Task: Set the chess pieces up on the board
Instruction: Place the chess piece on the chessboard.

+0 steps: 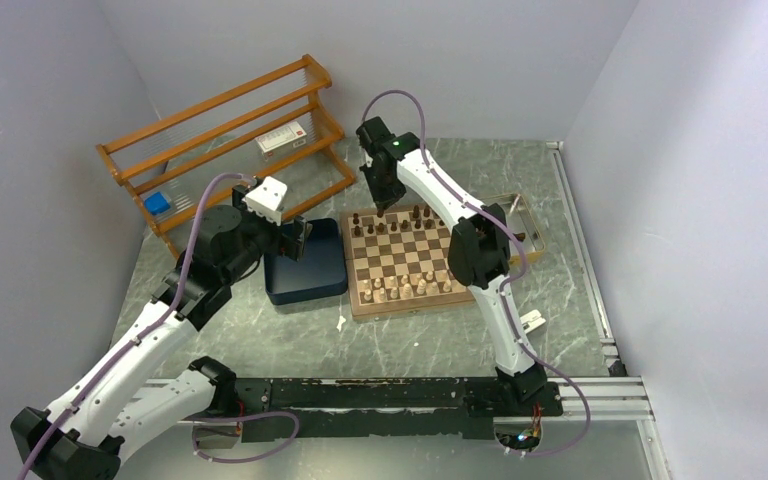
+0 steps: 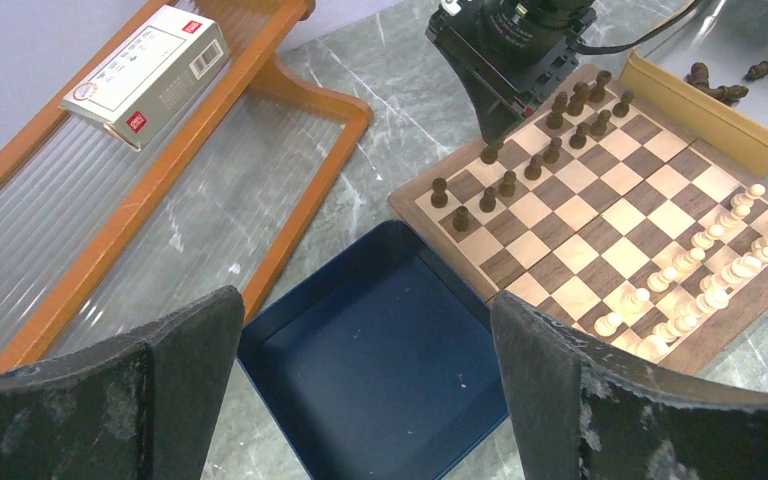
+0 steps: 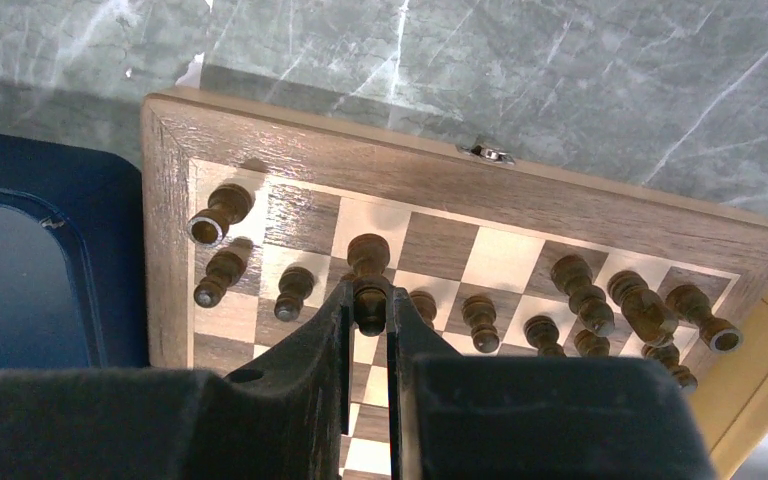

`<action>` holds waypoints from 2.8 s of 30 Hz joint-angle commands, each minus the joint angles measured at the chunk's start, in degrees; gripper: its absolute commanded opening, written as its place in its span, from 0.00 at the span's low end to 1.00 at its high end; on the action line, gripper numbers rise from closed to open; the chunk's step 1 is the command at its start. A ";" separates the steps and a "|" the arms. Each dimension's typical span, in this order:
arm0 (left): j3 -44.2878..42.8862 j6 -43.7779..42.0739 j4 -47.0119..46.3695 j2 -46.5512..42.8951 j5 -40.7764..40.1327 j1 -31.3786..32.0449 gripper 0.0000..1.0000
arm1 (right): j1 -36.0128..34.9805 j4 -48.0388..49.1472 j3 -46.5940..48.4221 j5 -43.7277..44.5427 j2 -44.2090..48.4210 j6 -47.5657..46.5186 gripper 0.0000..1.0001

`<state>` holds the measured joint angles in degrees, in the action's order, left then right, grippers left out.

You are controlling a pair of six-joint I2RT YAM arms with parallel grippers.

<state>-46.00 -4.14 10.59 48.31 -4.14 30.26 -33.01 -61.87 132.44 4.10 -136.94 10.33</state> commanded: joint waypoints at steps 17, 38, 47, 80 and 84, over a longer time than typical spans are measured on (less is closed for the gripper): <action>0.38 -0.69 -0.26 -0.90 -0.94 0.24 0.98 | -0.48 -0.02 1.85 0.53 -3.66 -0.39 0.00; 0.47 -1.21 -0.12 -1.26 -1.48 0.22 0.98 | -0.56 2.48 1.77 -0.88 -5.08 -0.04 0.16; 0.50 -1.30 0.04 -1.45 -1.56 0.23 0.98 | -0.60 3.26 1.92 -1.78 -4.98 0.45 0.18; 0.56 -1.57 0.05 -1.01 -0.95 0.24 0.98 | -0.56 -1.05 3.44 0.40 -5.07 0.25 0.20; 0.56 -1.57 -0.05 -0.95 -0.81 0.24 0.98 | -0.47 0.46 3.06 -0.37 -4.96 0.39 0.25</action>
<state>-45.98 -5.17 10.59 47.72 -4.93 30.26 -33.39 -61.58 134.69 4.40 -140.55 10.46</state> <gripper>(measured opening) 0.979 0.232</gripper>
